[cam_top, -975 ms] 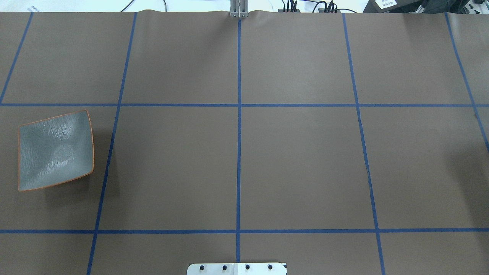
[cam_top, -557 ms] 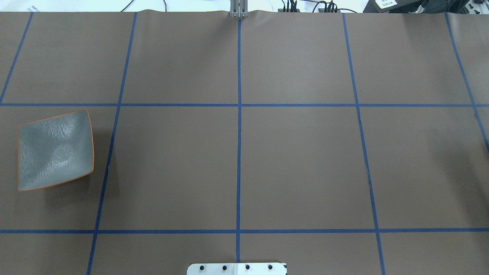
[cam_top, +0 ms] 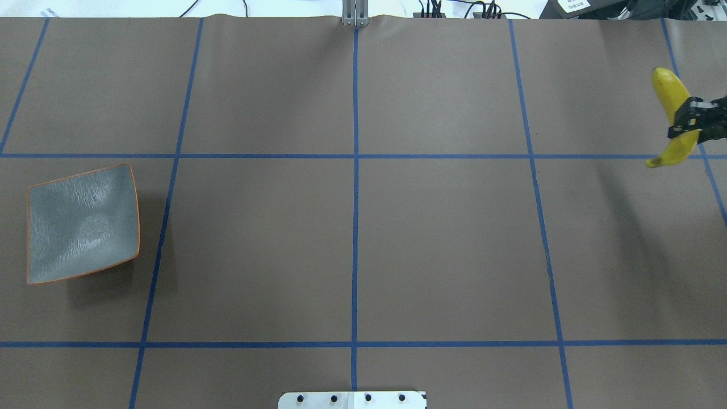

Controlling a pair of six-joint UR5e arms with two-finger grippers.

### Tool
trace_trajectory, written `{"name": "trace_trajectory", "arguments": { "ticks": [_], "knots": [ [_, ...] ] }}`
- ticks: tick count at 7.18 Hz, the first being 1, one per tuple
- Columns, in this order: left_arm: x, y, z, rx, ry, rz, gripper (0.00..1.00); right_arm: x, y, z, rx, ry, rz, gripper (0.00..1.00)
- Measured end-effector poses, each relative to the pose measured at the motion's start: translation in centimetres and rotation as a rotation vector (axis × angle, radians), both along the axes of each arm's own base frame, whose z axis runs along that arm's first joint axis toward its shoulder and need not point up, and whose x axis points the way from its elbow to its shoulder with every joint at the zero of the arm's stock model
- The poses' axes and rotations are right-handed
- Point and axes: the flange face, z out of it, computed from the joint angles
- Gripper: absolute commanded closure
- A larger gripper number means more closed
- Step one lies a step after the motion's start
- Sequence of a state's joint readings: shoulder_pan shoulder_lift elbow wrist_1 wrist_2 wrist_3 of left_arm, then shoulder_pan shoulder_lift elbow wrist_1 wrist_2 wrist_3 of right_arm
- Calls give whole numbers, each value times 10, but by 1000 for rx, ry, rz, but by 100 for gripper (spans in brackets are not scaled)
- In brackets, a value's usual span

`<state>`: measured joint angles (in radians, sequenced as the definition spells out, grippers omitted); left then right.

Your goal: Transfer all bananas from basket to plate

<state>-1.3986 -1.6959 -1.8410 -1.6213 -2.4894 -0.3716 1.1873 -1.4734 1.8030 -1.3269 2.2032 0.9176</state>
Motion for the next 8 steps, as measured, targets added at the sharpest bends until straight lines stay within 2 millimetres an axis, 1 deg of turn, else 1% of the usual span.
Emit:
{"name": "trace_trajectory", "arguments": {
  "ticks": [1, 2, 3, 4, 5, 6, 7, 8],
  "knots": [
    [38, -17, -39, -21, 30, 6, 0, -41, -11, -43, 14, -46, -8, 100],
    [76, -27, -77, -35, 60, 17, 0, -76, -16, -83, 23, -93, -20, 100],
    [115, -31, -111, -39, 95, 32, 0, -108, -16, -118, 29, -135, -37, 100],
    [152, -33, -135, -31, 142, 42, 0, -137, -12, -145, 33, -168, -58, 100],
    [187, -37, -149, -14, 207, 44, 0, -160, -7, -169, 41, -195, -80, 100],
    [217, -40, -158, -9, 285, 36, 0, -176, 0, -190, 45, -224, -94, 100],
    [236, -41, -168, -27, 362, 21, 0, -190, 11, -211, 51, -254, -109, 100],
    [248, -41, -182, -60, 417, 8, 0, -200, 23, -229, 58, -280, -124, 100]
  ]
}}
